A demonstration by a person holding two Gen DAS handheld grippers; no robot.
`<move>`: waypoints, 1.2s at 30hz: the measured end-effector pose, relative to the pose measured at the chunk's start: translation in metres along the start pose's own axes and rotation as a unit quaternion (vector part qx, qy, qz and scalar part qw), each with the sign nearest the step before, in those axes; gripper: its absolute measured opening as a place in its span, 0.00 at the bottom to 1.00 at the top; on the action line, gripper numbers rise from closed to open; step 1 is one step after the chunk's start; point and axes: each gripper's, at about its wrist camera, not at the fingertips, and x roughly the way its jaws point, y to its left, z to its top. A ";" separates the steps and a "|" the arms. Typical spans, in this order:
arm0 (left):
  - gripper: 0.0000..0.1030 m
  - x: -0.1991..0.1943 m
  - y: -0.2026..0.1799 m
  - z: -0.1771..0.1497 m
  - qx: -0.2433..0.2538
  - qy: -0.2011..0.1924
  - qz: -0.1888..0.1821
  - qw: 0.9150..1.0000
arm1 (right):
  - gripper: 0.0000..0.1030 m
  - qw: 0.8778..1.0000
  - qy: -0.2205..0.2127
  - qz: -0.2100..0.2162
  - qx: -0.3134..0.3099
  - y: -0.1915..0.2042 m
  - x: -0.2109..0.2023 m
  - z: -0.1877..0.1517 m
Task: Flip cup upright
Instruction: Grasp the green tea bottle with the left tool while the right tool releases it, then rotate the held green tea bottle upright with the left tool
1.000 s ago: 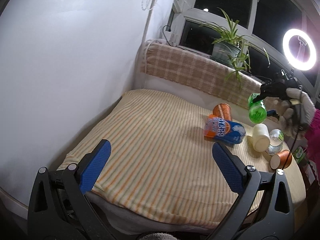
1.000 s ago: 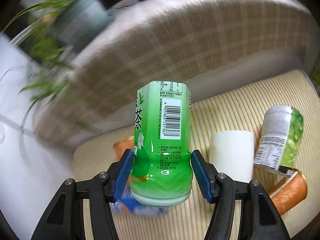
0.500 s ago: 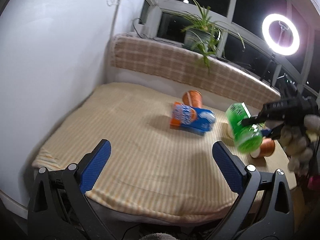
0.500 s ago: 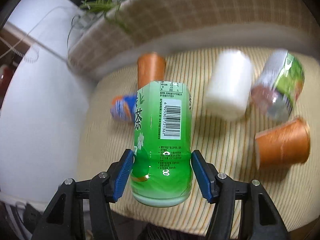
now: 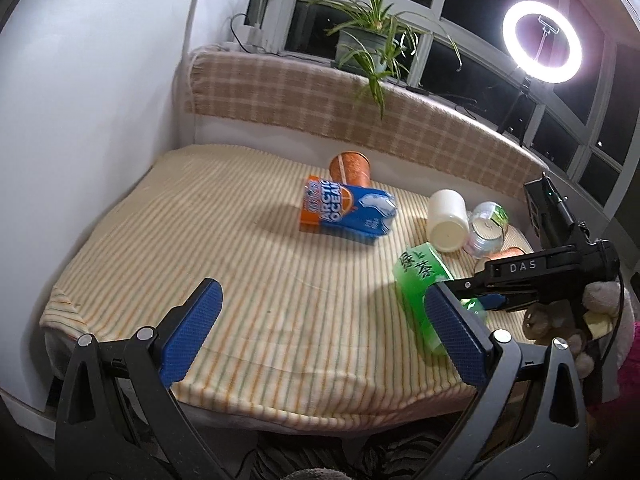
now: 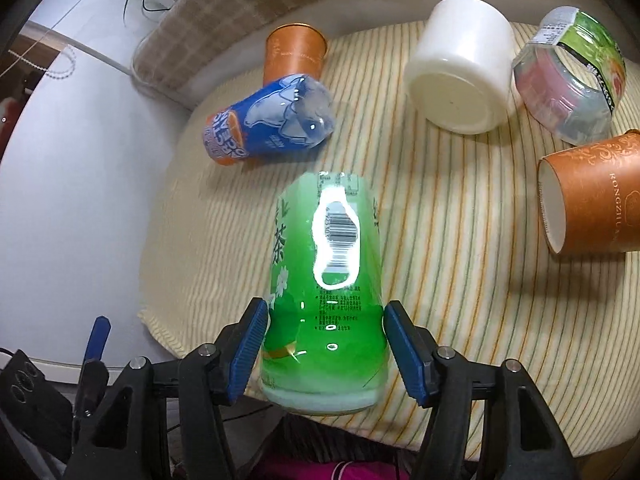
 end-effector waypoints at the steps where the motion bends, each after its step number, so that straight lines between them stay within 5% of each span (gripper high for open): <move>1: 1.00 0.002 -0.002 0.000 0.001 0.004 -0.003 1.000 | 0.62 1.000 -0.003 -0.001 -0.002 -0.001 0.000 0.001; 9: 0.94 0.031 -0.011 0.011 -0.024 0.072 -0.075 0.994 | 0.72 0.997 -0.079 0.015 -0.019 -0.015 -0.069 -0.041; 15: 0.82 0.074 -0.023 0.020 -0.065 0.150 -0.147 0.976 | 0.76 0.983 -0.180 -0.027 -0.008 -0.037 -0.124 -0.093; 20: 0.81 0.107 -0.032 0.022 -0.100 0.196 -0.180 0.959 | 0.79 0.968 -0.237 -0.088 0.007 -0.058 -0.161 -0.132; 27: 0.76 0.142 -0.041 0.021 -0.136 0.239 -0.200 0.940 | 0.80 0.954 -0.262 -0.141 0.023 -0.075 -0.179 -0.157; 36: 0.71 0.168 -0.049 0.018 -0.139 0.257 -0.194 0.937 | 0.80 0.953 -0.264 -0.143 0.043 -0.091 -0.181 -0.163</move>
